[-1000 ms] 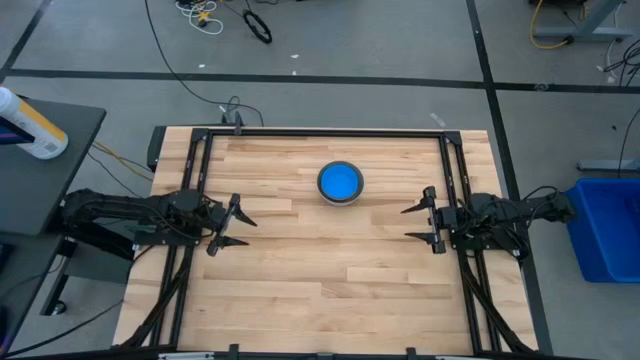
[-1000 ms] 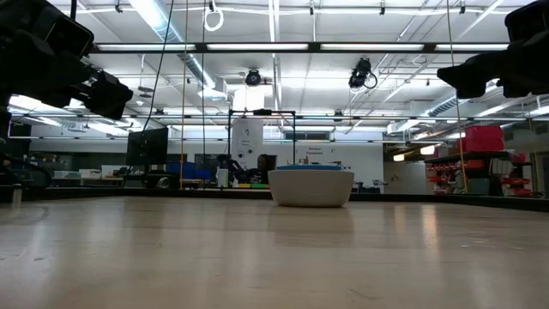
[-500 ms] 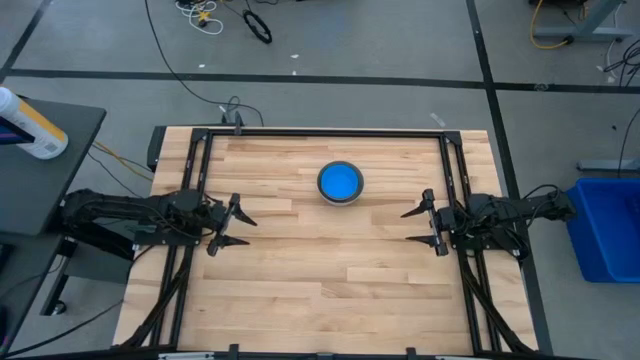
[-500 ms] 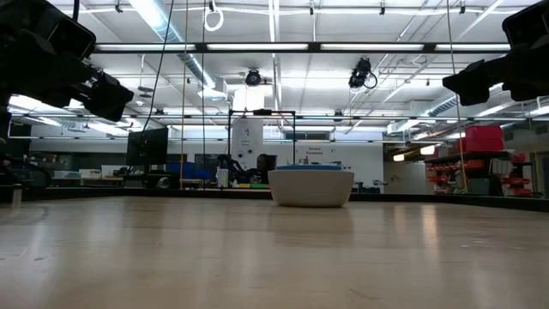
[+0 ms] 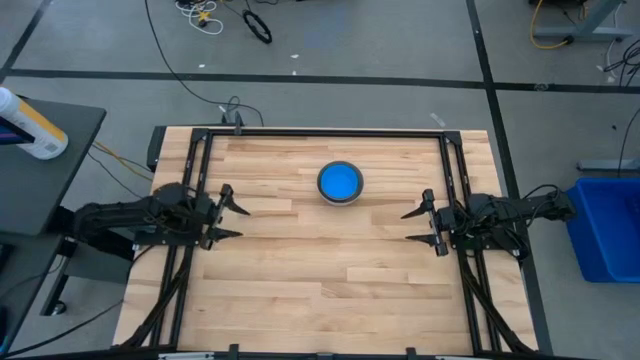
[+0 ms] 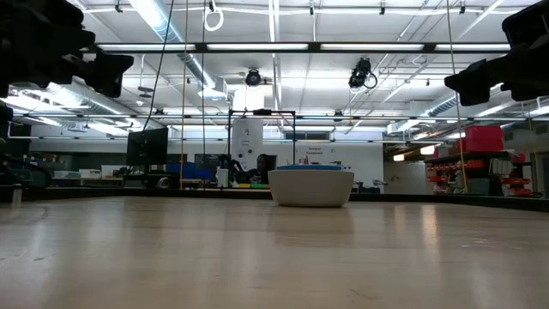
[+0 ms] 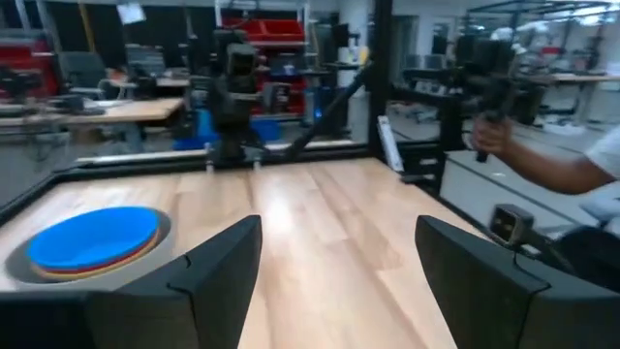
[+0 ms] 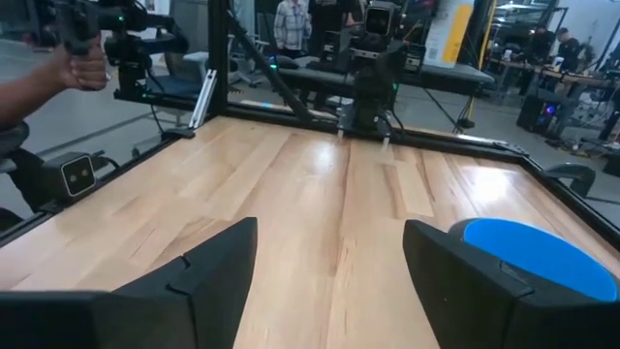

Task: Nest bowls inside each other
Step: Return to Home Position

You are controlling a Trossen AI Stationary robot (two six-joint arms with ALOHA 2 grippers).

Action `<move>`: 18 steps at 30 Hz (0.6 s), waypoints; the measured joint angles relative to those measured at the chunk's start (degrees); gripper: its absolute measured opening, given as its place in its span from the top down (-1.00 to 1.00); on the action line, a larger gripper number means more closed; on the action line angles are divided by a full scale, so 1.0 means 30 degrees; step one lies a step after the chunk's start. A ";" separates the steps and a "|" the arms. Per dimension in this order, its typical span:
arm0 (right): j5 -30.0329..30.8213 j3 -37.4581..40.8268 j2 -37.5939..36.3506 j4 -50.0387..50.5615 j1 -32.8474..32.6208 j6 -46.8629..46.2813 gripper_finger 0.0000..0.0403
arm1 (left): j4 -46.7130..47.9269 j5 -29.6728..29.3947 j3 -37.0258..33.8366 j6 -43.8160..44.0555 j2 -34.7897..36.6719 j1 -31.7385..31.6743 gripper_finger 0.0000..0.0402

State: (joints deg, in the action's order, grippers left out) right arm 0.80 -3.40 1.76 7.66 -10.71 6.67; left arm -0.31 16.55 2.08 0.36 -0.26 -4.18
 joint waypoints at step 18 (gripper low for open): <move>0.2706 0.0004 0.0015 -0.0552 -0.0003 0.0258 -0.18 | -0.0382 -0.1205 -0.0270 0.0036 0.0017 -0.0928 -0.39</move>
State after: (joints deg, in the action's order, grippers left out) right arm 8.92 -3.39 1.80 6.00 -10.71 7.45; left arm -1.46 12.93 1.27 0.47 -0.21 -6.96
